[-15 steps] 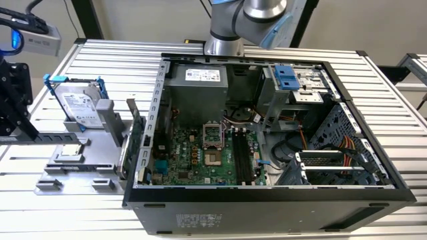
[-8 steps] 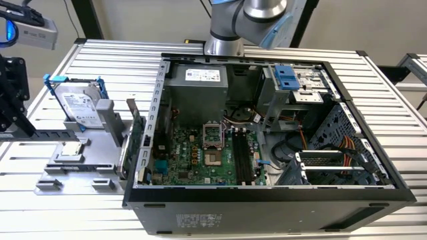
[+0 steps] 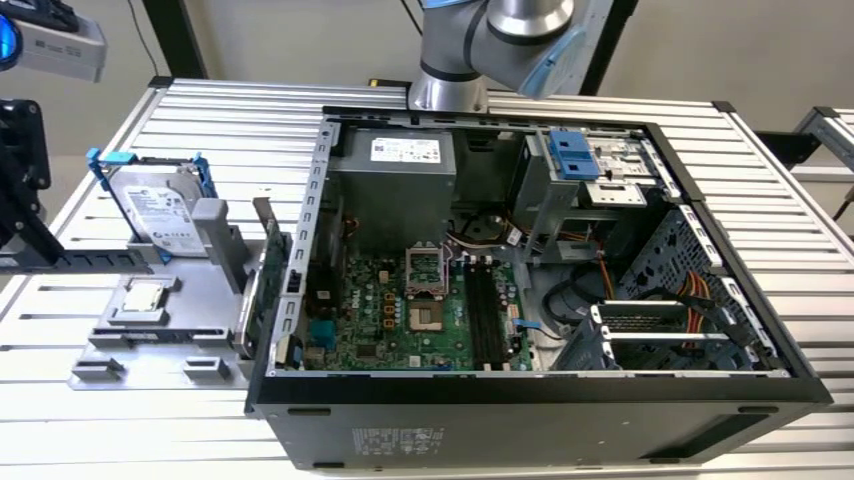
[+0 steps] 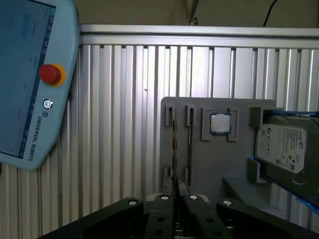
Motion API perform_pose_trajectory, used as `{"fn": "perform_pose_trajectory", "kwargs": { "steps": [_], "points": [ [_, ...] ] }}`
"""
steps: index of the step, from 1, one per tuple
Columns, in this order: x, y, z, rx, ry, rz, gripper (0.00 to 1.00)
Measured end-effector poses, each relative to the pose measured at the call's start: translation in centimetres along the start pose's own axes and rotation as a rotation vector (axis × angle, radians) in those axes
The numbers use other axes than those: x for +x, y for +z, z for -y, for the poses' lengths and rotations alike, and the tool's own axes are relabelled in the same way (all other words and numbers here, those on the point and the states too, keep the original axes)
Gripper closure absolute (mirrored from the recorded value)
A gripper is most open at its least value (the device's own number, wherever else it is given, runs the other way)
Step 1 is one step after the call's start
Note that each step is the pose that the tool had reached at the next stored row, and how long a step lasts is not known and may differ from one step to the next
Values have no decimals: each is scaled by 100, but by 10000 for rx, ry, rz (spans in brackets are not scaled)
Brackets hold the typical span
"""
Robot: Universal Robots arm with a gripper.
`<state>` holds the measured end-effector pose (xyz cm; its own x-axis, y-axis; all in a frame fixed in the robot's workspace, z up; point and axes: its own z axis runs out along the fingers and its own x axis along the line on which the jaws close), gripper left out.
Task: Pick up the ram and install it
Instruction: 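Pick up the ram and move it above insertion slot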
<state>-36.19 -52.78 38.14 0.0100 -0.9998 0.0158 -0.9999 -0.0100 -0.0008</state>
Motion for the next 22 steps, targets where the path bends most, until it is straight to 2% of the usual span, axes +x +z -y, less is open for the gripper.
{"fn": "perform_pose_trajectory", "kwargs": {
  "steps": [8,17,22],
  "points": [
    [-4,-111,0,0,4,0,100],
    [-3,-266,0,1,10,1,100],
    [-3,-306,0,0,10,0,100]
  ]
}}
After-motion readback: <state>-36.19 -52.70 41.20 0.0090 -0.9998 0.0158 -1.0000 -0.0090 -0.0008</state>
